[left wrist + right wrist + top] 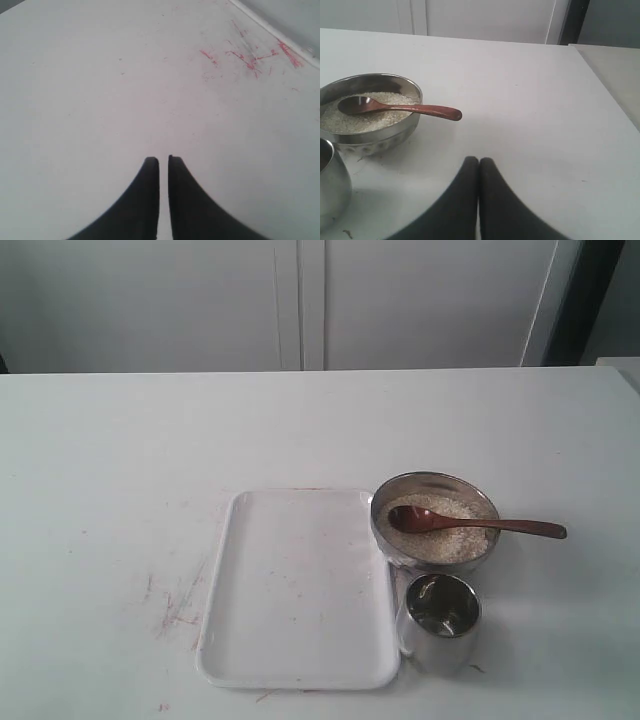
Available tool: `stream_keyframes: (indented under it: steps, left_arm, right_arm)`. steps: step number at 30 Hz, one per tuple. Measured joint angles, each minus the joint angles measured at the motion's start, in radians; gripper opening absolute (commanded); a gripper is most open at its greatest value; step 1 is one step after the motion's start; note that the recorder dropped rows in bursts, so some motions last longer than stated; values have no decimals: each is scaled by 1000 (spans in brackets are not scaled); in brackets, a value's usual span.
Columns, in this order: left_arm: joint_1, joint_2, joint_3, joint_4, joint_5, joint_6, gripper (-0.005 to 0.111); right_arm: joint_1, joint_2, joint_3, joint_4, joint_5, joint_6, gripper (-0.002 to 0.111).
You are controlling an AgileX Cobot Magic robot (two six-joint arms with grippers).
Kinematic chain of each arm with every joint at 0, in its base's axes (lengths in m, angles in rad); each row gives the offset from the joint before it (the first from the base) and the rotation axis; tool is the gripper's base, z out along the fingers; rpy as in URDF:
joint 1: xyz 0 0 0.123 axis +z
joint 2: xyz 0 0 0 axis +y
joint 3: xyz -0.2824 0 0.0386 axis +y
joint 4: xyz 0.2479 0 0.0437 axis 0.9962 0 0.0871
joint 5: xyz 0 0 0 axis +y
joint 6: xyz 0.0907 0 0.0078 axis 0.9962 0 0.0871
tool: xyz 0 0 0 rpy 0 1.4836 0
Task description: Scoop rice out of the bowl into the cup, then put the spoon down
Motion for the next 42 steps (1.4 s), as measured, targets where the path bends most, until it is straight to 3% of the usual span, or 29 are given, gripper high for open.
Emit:
stream_keyframes:
  steps: [34, 42]
  left_arm:
    - [0, 0, 0, 0, 0, 0, 14]
    - [0, 0, 0, 0, 0, 0, 14]
  right_arm:
    - [0, 0, 0, 0, -2, 2, 0]
    - [0, 0, 2, 0, -270, 2, 0]
